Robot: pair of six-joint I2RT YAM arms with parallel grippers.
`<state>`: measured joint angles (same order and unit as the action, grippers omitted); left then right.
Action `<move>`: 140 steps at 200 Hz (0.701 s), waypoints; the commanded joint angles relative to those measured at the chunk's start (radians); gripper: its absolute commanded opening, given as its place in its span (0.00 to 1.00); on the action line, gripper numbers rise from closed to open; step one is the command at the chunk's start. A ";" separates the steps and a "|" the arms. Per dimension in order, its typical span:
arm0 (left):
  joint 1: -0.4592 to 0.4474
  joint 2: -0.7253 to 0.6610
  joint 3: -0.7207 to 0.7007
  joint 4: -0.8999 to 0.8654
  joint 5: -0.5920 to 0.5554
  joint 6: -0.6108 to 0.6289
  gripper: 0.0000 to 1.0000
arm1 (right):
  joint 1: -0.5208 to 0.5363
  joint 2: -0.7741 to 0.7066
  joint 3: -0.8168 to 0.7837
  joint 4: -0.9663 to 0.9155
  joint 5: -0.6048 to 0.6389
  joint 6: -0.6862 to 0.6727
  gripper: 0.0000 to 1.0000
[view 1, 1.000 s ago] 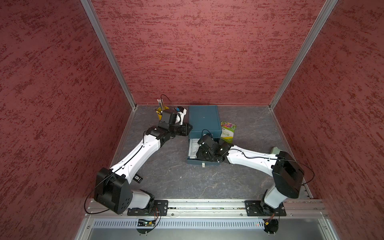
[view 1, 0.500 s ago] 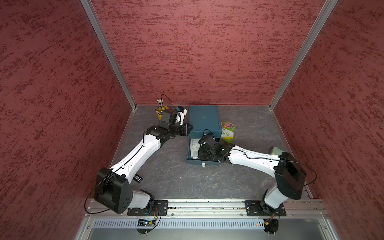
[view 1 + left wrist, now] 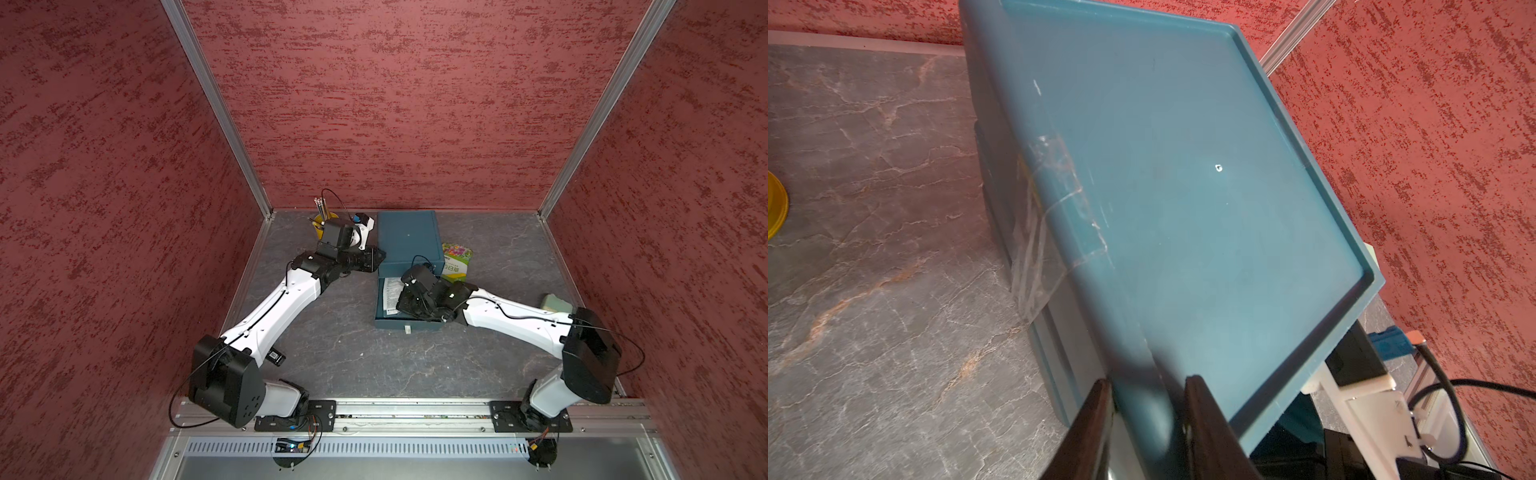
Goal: Take the seed bags out of the drawer
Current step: Pick up the seed packet from the drawer.
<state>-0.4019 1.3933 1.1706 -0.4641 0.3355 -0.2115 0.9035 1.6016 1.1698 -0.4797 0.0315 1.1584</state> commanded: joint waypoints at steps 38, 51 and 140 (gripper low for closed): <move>-0.018 0.039 -0.075 -0.265 0.068 0.035 0.31 | -0.026 -0.083 0.054 -0.001 0.021 0.031 0.02; -0.018 0.041 -0.074 -0.265 0.065 0.035 0.31 | -0.028 -0.096 0.056 0.002 0.012 0.035 0.02; -0.018 0.040 -0.068 -0.269 0.053 0.034 0.31 | -0.032 -0.216 0.108 -0.179 -0.091 0.047 0.00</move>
<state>-0.4019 1.3876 1.1687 -0.4732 0.3378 -0.2115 0.8799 1.4551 1.2369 -0.5743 -0.0319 1.1992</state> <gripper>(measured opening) 0.317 0.064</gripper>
